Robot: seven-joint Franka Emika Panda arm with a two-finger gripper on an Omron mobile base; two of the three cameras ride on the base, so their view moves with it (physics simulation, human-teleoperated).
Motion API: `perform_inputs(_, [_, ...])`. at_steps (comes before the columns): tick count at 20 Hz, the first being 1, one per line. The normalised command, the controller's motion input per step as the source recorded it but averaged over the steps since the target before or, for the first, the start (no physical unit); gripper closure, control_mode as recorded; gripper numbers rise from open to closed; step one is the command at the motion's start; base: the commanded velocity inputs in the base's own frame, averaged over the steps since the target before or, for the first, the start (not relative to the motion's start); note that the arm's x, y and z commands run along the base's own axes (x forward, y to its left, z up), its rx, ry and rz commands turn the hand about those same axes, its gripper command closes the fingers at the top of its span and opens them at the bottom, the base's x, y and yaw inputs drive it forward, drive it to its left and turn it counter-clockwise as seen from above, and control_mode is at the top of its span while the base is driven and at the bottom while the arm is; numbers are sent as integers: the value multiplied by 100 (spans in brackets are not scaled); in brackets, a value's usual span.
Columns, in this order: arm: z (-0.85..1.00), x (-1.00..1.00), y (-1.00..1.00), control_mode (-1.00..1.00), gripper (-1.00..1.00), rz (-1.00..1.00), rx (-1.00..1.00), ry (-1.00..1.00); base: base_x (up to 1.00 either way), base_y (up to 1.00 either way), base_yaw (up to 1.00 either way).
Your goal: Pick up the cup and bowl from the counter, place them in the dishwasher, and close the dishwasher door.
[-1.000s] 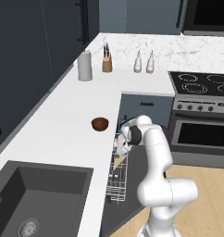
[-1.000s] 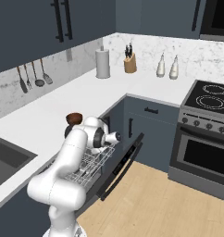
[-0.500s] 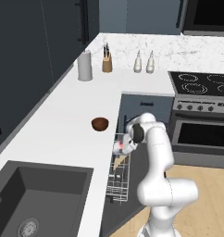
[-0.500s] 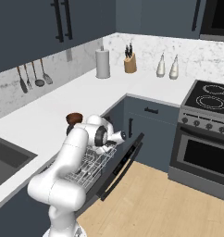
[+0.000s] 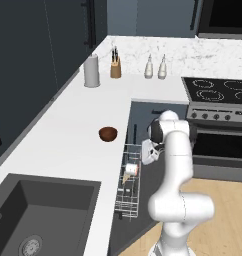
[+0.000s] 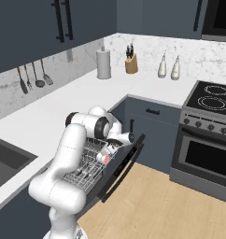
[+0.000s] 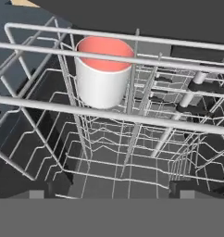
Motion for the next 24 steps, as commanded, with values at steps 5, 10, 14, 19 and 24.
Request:
perform_inputs(5, [82,-35,9,-100,-100,0,0,-15,0,0,0])
perform_inputs(10, [87,-11,34,-100,-100,1,-2,-11,0,0,0])
perform_inputs(14, [90,0,39,-100,-100,0,-5,-4,0,0,0])
perform_inputs(19, [55,0,68,-100,-100,2,-14,3,0,0,0])
perform_inputs(24, [32,0,70,-100,-100,0,-16,8,0,0,0])
